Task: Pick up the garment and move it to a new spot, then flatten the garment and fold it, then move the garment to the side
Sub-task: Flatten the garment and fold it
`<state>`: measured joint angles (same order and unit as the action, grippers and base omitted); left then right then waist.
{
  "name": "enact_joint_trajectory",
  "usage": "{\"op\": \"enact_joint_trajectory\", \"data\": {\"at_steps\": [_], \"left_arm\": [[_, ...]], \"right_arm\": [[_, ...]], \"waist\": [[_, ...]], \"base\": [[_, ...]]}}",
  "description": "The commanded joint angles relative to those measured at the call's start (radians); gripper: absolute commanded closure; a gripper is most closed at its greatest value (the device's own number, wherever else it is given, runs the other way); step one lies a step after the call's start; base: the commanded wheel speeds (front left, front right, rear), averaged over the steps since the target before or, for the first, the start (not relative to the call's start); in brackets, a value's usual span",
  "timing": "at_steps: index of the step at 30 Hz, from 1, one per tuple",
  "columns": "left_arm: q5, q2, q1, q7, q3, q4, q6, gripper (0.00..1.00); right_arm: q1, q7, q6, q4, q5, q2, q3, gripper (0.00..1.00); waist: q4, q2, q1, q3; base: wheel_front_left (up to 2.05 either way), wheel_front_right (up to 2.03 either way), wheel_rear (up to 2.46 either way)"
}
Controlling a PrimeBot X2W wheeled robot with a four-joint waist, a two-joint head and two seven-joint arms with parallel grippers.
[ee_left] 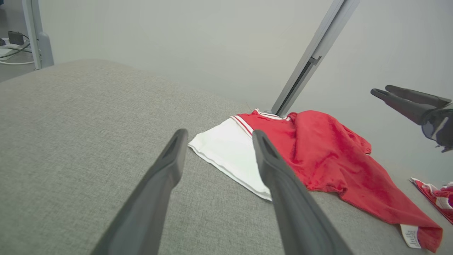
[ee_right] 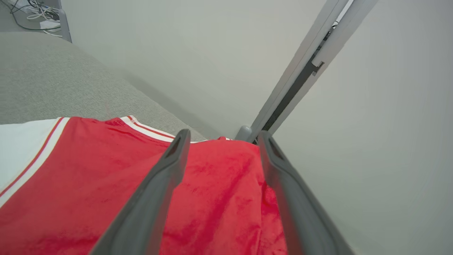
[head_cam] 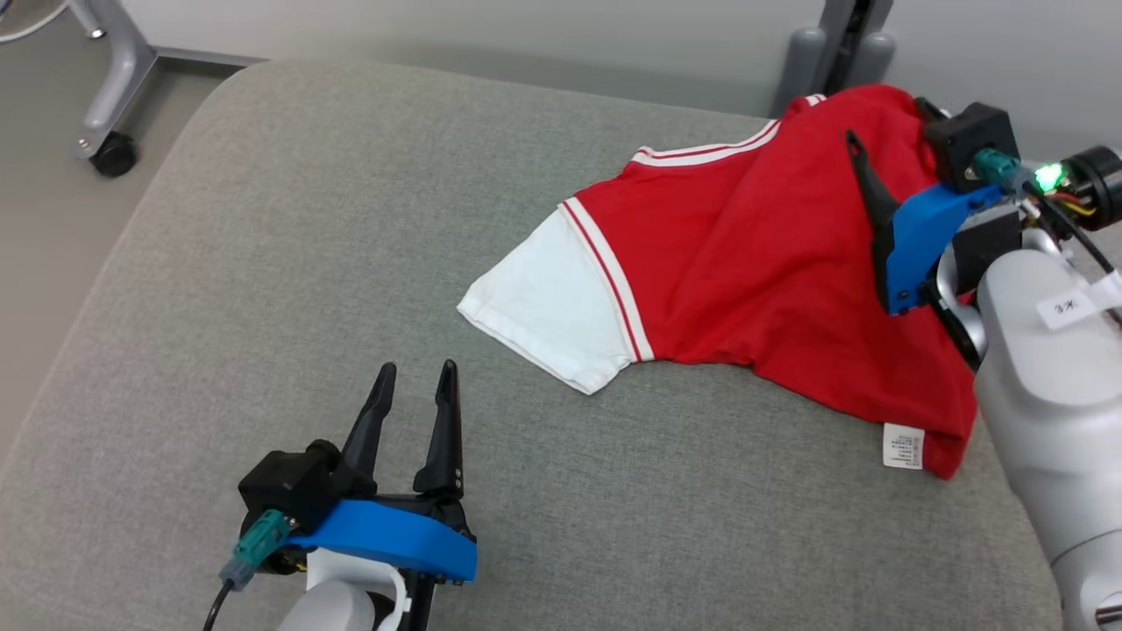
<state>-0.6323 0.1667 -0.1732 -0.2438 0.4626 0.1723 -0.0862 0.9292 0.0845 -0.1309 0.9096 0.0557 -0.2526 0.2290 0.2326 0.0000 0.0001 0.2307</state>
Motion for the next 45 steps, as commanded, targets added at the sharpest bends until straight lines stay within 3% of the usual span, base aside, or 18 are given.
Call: {"op": "enact_joint_trajectory", "data": {"at_steps": [1, 12, 18, 23, 29, 45], "left_arm": [[0.005, 0.014, -0.022, -0.004, -0.013, 0.003, 0.003, 0.0], [-0.013, 0.052, -0.004, -0.014, -0.059, 0.057, 0.011, 0.0], [-0.004, 0.062, 0.054, -0.018, -0.082, 0.08, 0.002, 0.0], [0.002, 0.067, 0.124, -0.021, -0.096, 0.069, -0.001, 0.0], [0.017, 0.07, 0.179, -0.021, -0.105, 0.042, -0.01, 0.0], [0.022, 0.066, 0.189, -0.022, -0.101, 0.031, -0.015, 0.0]], "right_arm": [[-0.038, 0.041, 0.0, -0.015, -0.018, 0.017, -0.017, 0.0], [-0.399, 0.168, 0.0, -0.216, -0.01, 0.169, -0.236, 0.0], [-0.584, 0.175, 0.0, -0.367, -0.007, 0.201, -0.289, 0.0], [-0.755, 0.176, 0.0, -0.505, -0.133, 0.202, -0.272, 0.0], [-0.895, 0.168, 0.0, -0.619, -0.189, 0.202, -0.233, 0.0], [-0.952, 0.129, 0.0, -0.684, -0.213, 0.202, -0.187, 0.0]], "waist": [[-0.041, 0.0, -0.0001, -0.031], [-0.146, 0.0, -0.0001, -0.135], [-0.179, 0.0, -0.0001, -0.19], [-0.189, 0.0, -0.0001, -0.22], [-0.202, 0.0, -0.0001, -0.233], [-0.21, 0.0, -0.0001, -0.233]], "base": [[0.0, 0.0, 0.0], [0.0, 0.0, 0.0], [0.0, 0.0, 0.0], [0.0, 0.0, 0.0], [0.0, 0.0, 0.0], [0.0, 0.0, 0.0]]}}
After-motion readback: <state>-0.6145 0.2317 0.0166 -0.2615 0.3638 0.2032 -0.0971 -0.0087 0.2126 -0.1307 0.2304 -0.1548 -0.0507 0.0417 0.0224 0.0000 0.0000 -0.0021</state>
